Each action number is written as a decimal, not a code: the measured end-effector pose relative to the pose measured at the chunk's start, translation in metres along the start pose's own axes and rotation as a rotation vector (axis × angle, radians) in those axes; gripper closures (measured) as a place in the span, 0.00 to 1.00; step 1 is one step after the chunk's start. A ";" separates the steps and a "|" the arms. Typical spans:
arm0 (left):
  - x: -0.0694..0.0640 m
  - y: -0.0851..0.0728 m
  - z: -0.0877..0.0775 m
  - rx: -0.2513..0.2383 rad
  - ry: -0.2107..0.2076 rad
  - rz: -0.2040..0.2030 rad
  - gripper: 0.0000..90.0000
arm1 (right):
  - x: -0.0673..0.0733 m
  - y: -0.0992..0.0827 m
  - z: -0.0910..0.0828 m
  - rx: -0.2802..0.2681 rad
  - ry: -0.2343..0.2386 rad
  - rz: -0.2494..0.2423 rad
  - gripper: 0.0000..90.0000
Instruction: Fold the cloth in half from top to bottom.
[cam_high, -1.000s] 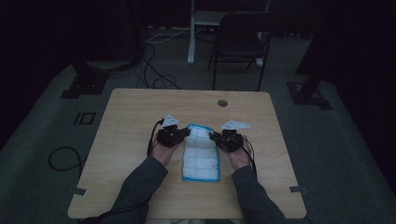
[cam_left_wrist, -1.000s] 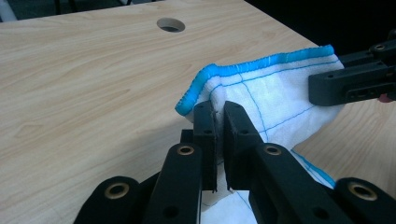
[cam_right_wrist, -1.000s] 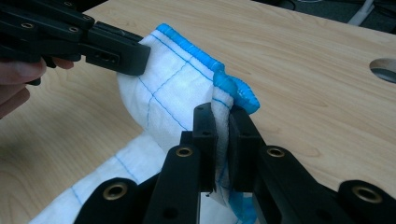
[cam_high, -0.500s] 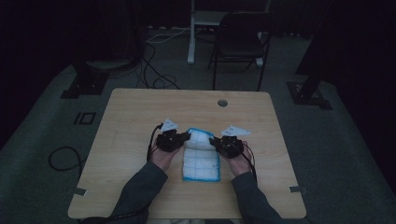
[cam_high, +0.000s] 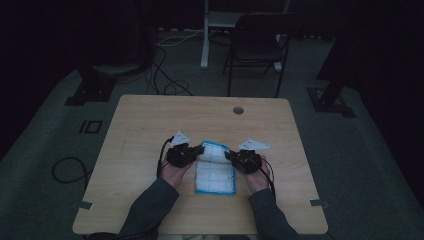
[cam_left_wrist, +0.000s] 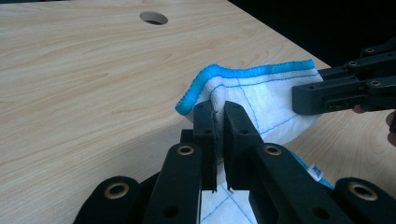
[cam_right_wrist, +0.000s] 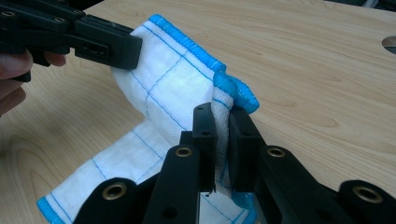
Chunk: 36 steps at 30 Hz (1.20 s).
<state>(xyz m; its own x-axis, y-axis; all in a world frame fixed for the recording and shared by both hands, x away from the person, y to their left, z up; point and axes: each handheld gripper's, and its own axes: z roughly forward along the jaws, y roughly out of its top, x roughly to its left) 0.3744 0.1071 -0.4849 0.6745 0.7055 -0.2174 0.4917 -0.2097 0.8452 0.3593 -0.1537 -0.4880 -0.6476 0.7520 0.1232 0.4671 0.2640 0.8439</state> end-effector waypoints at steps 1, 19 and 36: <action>0.000 -0.001 0.000 -0.002 -0.002 -0.001 0.95 | 0.000 0.000 0.000 -0.001 0.002 0.001 0.93; -0.005 -0.009 -0.008 -0.017 -0.018 -0.012 0.95 | 0.004 -0.006 -0.004 -0.009 0.014 0.003 0.93; -0.009 -0.017 -0.014 -0.026 -0.021 -0.015 0.95 | 0.009 -0.010 -0.007 -0.016 0.019 -0.003 0.93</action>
<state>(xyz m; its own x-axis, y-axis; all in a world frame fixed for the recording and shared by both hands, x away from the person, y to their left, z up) 0.3527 0.1138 -0.4902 0.6788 0.6939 -0.2402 0.4877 -0.1814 0.8540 0.3445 -0.1535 -0.4921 -0.6607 0.7393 0.1303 0.4551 0.2564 0.8527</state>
